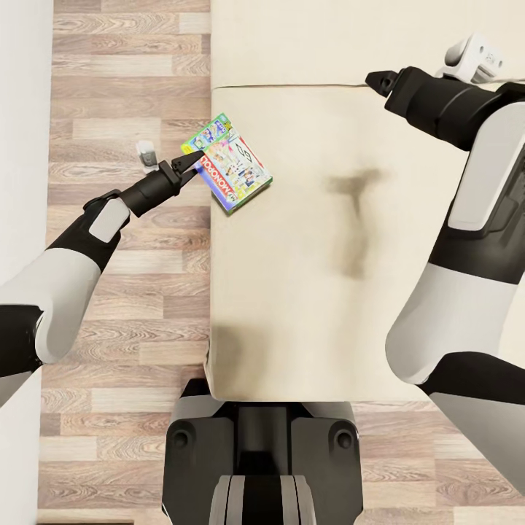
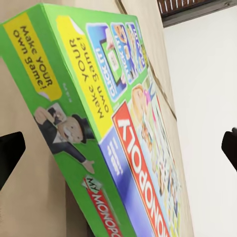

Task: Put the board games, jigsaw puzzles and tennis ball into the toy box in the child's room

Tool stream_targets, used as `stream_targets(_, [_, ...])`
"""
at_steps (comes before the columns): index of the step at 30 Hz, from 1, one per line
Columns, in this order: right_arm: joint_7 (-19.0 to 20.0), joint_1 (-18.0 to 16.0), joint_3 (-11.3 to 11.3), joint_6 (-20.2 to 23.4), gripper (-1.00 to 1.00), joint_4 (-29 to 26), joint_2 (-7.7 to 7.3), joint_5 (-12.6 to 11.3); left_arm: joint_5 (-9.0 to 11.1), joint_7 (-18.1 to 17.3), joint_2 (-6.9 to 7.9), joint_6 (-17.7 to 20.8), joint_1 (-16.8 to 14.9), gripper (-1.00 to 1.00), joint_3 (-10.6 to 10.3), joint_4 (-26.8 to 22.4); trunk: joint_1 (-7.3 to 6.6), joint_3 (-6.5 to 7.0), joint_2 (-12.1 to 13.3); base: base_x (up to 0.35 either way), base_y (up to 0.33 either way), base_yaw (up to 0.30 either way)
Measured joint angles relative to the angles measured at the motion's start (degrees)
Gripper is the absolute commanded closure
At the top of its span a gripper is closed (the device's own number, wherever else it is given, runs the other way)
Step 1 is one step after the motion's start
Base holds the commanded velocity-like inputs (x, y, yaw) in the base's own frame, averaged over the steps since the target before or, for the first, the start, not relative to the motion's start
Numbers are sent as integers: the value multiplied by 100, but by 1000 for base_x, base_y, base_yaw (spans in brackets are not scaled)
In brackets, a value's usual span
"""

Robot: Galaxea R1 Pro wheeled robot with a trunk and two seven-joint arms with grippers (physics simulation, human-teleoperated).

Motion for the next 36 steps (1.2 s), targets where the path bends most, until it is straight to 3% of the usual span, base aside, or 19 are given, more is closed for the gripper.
stream_targets(16, [0, 20, 0, 0, -100, -1, -1, -2, 0, 5, 2, 2, -1, -100, 2, 3, 0, 0, 0, 0, 0, -49])
stream_targets(25, [0, 21, 1, 0, -100, 0, 0, -3, 3, 4, 114, -23, 0, -100, 34, 7, -1, 0, 0, 0, 0, -74])
stream_targets(36, [0, 21, -3, 0, -100, 0, 0, 1, 19, 5, 117, -30, 6, -100, 44, 12, -1, 0, 0, 0, 0, -19])
